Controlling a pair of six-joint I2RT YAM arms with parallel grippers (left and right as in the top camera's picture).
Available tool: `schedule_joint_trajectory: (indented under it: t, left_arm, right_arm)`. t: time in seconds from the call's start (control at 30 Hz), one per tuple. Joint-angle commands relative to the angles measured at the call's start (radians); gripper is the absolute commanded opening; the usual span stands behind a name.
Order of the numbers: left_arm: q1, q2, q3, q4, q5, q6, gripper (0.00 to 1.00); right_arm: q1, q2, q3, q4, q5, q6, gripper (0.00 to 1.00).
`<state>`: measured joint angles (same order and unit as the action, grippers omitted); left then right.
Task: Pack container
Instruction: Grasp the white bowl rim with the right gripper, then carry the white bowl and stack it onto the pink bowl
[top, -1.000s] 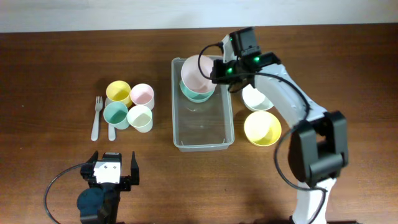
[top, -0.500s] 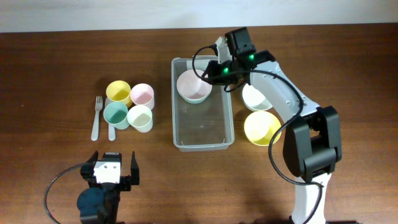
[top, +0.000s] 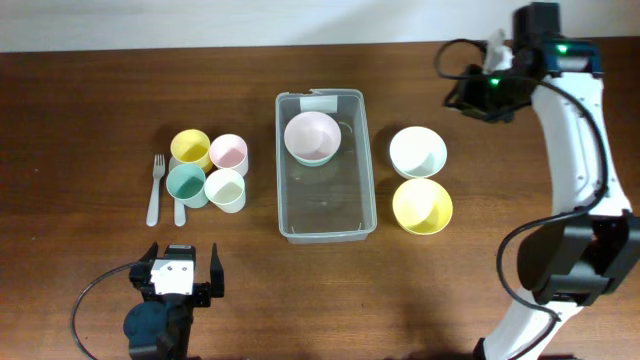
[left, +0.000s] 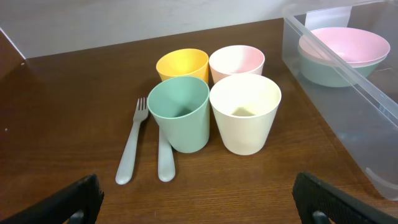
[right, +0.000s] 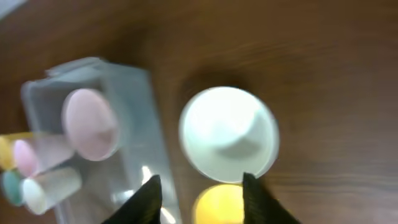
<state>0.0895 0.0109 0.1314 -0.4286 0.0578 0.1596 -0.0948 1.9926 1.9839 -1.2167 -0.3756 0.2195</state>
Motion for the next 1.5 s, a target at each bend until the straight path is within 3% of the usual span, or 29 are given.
schedule_joint_trajectory:
  t: [0.0,0.17,0.47,0.6,0.67,0.9,1.07,1.17,1.33,1.47]
  left_arm:
    - [0.005,-0.005,-0.006,0.002,0.018,-0.013,1.0]
    - [0.005,-0.005,-0.006,0.002,0.017,-0.013,1.0]
    - [0.005,-0.005,-0.006,0.002,0.018,-0.013,1.0]
    - [0.005,-0.005,-0.006,0.002,0.017,-0.013,1.0]
    - [0.005,-0.005,-0.006,0.002,0.017,-0.013,1.0]
    - [0.005,-0.005,-0.006,0.002,0.017,-0.013,1.0]
    - [0.005,-0.005,-0.006,0.002,0.017,-0.013,1.0]
    - [0.005,-0.005,-0.006,0.002,0.017,-0.013,1.0]
    - [0.005,-0.005,-0.006,0.002,0.017,-0.013,1.0]
    - [0.005,-0.005,-0.006,0.002,0.017,-0.013,1.0]
  right_arm:
    - [-0.006,0.04,-0.089,0.053,0.049,-0.04,0.43]
    - [-0.006,0.093,-0.237,0.204,0.074,-0.039,0.49]
    - [-0.003,0.183,-0.372,0.363,-0.002,-0.021,0.49]
    - [-0.006,0.211,-0.372,0.387,-0.04,0.011,0.15]
    - [-0.012,0.214,-0.372,0.401,-0.048,0.035,0.04]
    - [-0.065,0.206,-0.366,0.505,-0.331,0.051,0.04]
    - [-0.062,0.106,-0.362,0.533,-0.591,0.051,0.04]
    - [-0.02,0.035,-0.362,0.533,-0.643,0.051,0.04]
    - [0.172,-0.136,-0.362,0.53,-0.538,0.051,0.04]
    - [0.409,-0.17,-0.328,0.491,0.033,0.126,0.04]
